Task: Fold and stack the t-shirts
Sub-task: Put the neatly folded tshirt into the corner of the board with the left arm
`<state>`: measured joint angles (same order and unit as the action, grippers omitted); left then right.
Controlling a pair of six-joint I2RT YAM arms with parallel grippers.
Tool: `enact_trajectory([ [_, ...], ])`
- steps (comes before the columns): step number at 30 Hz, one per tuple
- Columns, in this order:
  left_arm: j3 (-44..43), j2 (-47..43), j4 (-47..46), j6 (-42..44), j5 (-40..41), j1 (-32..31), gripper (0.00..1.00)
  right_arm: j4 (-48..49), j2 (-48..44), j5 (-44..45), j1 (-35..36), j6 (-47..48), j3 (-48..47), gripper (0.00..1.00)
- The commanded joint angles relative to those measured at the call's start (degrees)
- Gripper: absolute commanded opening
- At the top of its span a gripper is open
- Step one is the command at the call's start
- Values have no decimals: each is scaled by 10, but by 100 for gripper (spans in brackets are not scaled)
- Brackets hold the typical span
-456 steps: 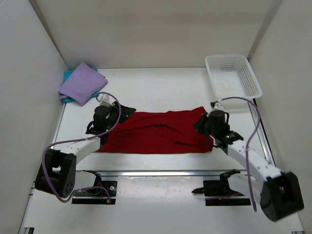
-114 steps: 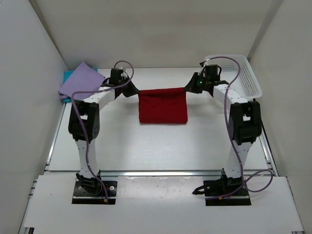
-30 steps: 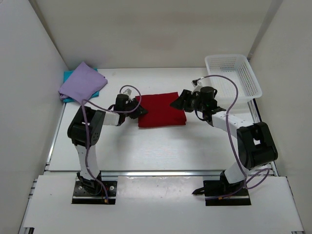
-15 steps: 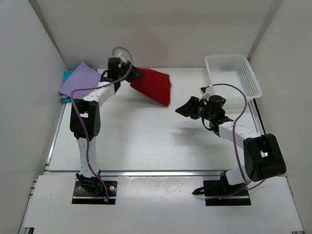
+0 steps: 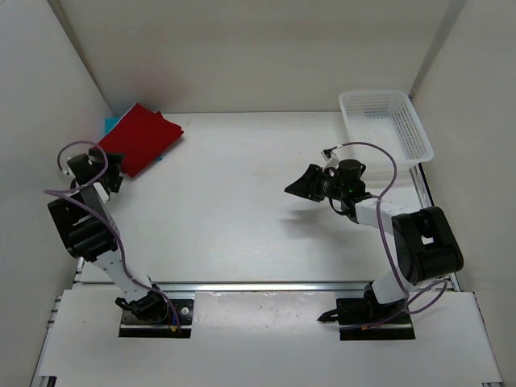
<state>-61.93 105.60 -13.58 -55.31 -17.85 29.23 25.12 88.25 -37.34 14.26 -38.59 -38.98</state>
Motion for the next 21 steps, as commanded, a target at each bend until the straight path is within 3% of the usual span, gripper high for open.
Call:
enact_trajectory([
  [1,52,-58,-50,-21,3,-18,99,29,7,-19,16,11,-24,53],
  [5,105,-102,-20,-16,35,-8,98,-12,-11,26,37,31,-28,55],
  [8,145,-133,-5,-8,36,-11,99,-35,-25,61,46,47,-29,62],
  [9,162,-148,0,3,41,-18,99,-51,-21,74,52,47,-31,96],
  [10,170,-154,3,9,49,-25,99,-56,-22,82,56,52,-36,99],
  [13,193,-199,30,63,63,-72,99,-77,-6,85,72,65,-43,99],
  [17,139,-198,151,164,91,-224,98,-83,-4,98,100,72,-40,99],
  [21,140,-215,181,224,107,-360,99,-98,-27,128,120,93,-17,99],
])
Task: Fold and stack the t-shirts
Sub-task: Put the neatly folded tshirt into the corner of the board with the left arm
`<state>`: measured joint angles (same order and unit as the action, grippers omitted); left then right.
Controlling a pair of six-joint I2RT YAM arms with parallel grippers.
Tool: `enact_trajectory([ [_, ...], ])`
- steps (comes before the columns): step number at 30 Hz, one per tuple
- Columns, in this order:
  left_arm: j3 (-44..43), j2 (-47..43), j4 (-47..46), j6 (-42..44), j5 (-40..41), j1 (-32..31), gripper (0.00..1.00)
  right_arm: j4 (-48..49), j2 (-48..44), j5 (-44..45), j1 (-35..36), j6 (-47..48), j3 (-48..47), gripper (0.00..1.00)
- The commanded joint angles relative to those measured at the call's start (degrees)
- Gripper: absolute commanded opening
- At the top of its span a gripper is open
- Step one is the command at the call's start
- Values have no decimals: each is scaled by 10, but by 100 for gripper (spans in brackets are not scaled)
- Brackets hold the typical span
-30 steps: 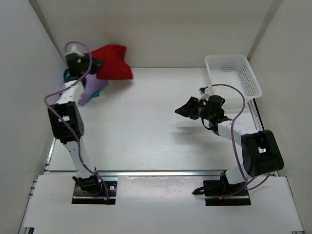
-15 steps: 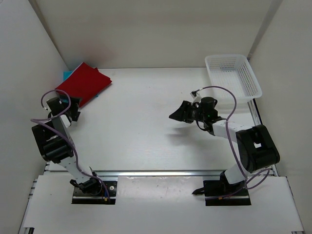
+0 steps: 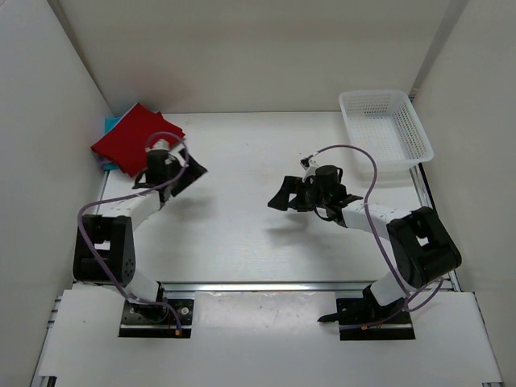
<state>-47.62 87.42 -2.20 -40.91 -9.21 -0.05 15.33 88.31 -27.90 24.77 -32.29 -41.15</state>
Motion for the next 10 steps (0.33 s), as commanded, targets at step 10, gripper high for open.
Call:
enact_trajectory([
  [10,118,-112,50,90,54,-192,98,19,-53,37,25,43,71,99],
])
